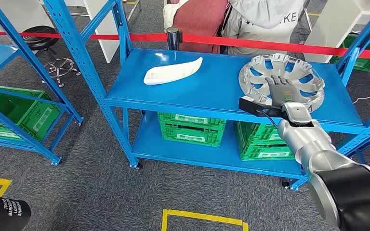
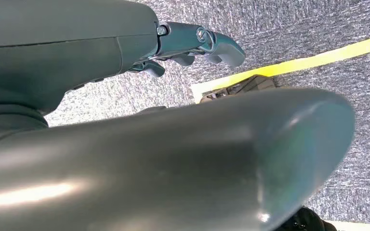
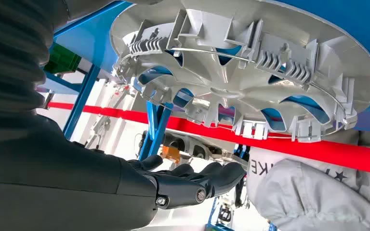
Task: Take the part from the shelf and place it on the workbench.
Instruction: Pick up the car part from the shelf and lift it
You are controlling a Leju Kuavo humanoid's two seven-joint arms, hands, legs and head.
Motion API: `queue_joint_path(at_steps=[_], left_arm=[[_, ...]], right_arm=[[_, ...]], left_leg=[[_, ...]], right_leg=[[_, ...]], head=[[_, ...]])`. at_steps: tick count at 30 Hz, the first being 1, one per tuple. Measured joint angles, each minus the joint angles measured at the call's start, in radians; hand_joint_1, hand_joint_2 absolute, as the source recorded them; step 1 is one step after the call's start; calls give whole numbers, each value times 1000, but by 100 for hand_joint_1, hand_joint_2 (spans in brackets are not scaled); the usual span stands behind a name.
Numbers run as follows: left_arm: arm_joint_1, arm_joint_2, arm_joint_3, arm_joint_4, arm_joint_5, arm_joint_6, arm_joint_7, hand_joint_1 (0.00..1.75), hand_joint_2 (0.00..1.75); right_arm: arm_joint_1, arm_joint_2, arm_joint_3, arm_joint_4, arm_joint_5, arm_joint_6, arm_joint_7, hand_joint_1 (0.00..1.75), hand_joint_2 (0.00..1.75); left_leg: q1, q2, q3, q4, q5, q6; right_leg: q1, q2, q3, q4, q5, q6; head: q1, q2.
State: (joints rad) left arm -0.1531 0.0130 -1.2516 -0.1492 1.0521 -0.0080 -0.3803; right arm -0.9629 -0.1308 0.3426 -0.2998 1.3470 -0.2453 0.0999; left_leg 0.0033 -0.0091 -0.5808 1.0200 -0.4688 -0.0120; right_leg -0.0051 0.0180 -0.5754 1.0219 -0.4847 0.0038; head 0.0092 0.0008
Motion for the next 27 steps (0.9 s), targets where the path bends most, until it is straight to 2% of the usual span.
queue_joint_path(at_steps=[21, 27], left_arm=[[0, 0, -6, 0, 2, -3, 5, 0, 0], [6, 0, -7, 0, 3, -3, 7, 0, 0]], right_arm=[[51, -40, -20, 10, -6, 31, 44, 0, 175], [94, -40, -24, 18, -8, 41, 69, 0, 175]], left_leg=[[0, 0, 0, 0, 0, 0], [0, -1, 0, 0, 0, 0]], right_leg=[[0, 0, 0, 0, 0, 0], [0, -1, 1, 0, 0, 0]], head=[[0, 0], [0, 0]])
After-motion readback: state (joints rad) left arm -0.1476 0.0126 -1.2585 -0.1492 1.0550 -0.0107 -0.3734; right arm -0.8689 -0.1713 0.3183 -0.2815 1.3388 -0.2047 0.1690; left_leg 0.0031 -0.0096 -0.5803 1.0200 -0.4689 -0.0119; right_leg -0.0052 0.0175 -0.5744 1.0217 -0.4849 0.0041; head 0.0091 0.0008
